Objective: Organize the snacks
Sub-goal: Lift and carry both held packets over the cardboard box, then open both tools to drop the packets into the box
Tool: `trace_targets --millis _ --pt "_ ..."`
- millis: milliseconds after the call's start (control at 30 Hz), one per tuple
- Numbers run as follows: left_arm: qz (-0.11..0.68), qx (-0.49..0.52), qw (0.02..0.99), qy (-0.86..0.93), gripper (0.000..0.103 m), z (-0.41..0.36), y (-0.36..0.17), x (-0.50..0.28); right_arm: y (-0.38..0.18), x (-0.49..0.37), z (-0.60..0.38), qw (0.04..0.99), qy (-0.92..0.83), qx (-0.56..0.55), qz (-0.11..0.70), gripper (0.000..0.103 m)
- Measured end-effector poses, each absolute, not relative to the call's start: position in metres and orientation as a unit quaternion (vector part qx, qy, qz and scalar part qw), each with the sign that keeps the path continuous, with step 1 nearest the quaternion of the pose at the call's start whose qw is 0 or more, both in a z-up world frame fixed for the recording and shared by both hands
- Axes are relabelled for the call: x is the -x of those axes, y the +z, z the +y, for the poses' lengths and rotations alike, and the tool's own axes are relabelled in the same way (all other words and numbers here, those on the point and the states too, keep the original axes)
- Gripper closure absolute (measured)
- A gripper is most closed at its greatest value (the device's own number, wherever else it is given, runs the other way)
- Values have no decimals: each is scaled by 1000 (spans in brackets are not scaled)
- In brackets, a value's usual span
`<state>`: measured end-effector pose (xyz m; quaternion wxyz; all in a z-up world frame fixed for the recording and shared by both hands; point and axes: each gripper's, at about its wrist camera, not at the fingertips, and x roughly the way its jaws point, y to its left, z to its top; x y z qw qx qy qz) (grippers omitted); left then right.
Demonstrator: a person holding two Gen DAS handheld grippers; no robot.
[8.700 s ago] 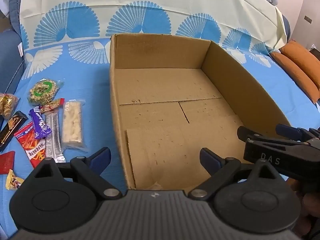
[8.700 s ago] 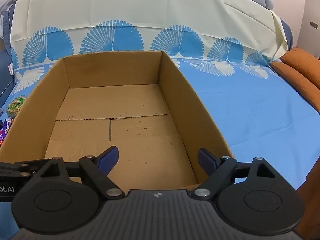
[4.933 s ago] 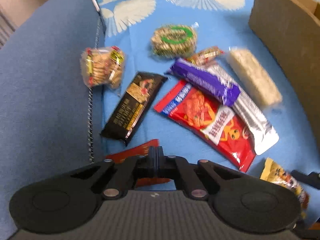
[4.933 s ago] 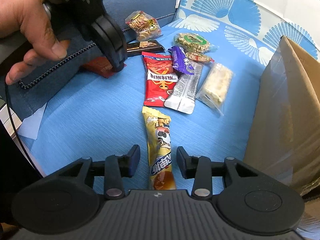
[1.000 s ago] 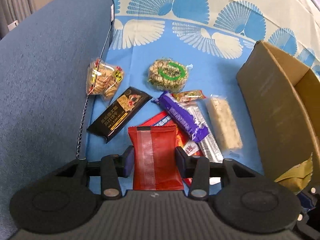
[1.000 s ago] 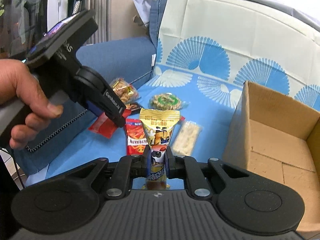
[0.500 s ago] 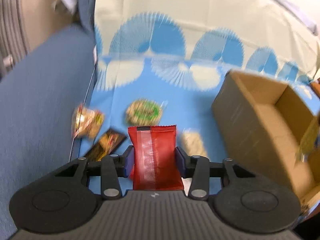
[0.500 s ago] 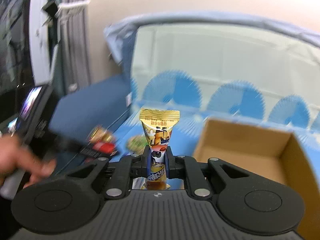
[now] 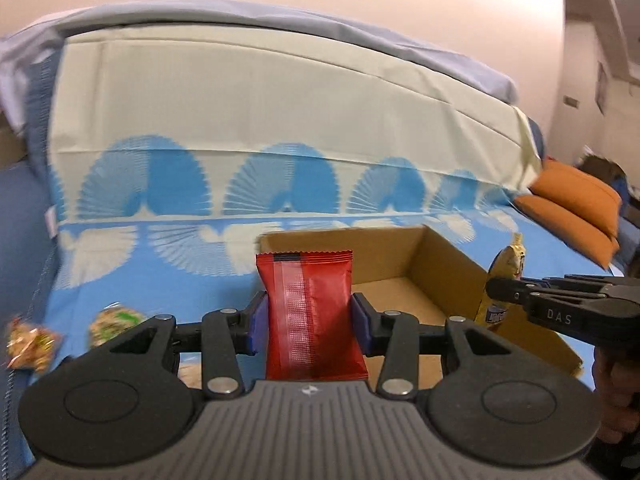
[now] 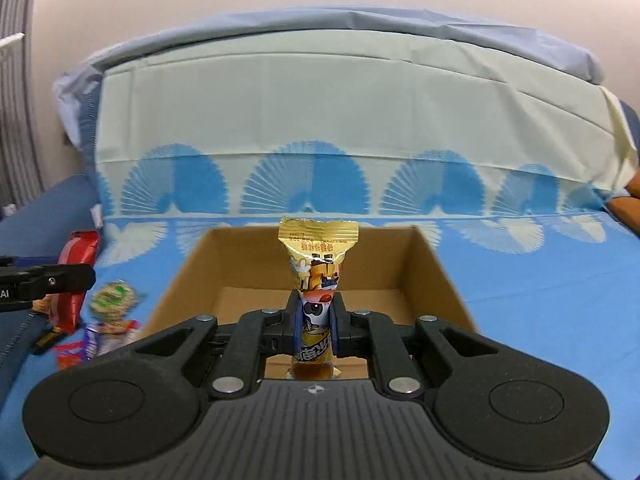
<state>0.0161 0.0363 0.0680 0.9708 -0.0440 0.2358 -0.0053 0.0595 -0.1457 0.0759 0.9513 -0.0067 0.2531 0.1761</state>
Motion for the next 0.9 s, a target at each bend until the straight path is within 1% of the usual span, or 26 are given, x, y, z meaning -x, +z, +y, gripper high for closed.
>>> trace_targets --millis 167,400,900 --pt "235 57 970 -38 55 13 58 -34 62 -55 -172 953 152 9 261 90" --pt "222 57 971 -64 55 -7 56 -37 56 -59 -194 956 128 7 265 90" --pt "201 46 974 -97 55 -20 57 -31 55 -57 -191 958 137 11 251 90"
